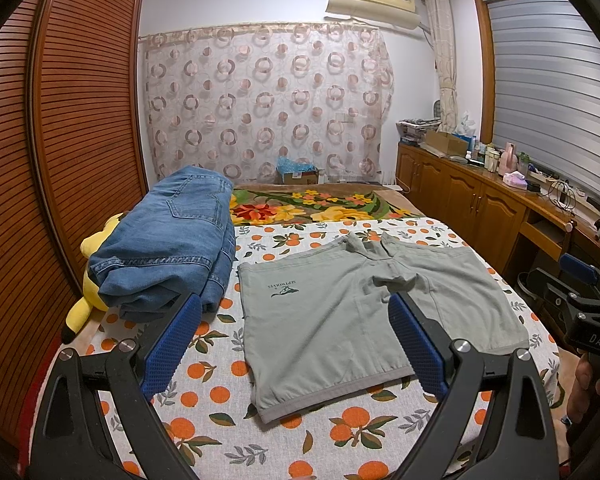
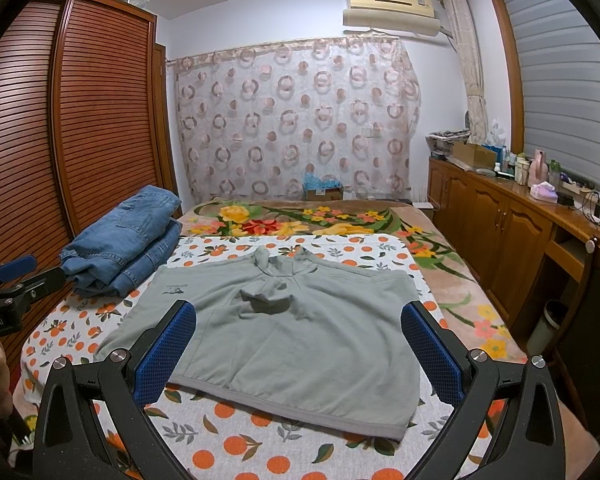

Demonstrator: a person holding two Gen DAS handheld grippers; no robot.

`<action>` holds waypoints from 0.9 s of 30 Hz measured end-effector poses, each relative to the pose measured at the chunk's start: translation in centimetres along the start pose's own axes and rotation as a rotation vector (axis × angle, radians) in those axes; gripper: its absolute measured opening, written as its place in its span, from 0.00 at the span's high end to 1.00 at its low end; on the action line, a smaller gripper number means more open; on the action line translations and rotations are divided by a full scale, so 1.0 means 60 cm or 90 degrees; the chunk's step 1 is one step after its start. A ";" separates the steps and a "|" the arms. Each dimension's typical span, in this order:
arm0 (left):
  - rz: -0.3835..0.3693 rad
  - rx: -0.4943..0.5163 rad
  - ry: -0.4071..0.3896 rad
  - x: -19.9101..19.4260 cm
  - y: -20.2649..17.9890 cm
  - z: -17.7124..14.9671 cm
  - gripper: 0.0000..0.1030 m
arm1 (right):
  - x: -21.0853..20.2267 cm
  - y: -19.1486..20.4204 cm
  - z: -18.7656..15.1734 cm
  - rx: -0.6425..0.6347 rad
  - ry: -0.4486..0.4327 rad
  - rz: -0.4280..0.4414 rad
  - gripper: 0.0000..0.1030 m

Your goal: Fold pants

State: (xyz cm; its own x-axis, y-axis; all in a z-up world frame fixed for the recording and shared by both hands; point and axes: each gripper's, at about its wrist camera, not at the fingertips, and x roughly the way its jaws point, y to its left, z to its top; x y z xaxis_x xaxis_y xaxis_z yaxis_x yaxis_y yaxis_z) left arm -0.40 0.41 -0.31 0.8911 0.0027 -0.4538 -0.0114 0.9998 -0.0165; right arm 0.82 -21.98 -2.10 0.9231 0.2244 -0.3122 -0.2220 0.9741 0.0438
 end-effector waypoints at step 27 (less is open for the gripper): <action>-0.008 0.004 0.058 0.031 0.002 -0.016 0.08 | 0.013 -0.007 -0.011 -0.002 0.026 0.001 0.01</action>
State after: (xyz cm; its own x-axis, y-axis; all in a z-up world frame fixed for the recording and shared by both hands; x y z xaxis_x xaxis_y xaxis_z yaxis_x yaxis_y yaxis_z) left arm 0.84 0.53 -2.02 0.8465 -0.0113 -0.5323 0.0024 0.9998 -0.0174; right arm 1.41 -22.23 -2.97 0.9093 0.2246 -0.3504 -0.2245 0.9736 0.0414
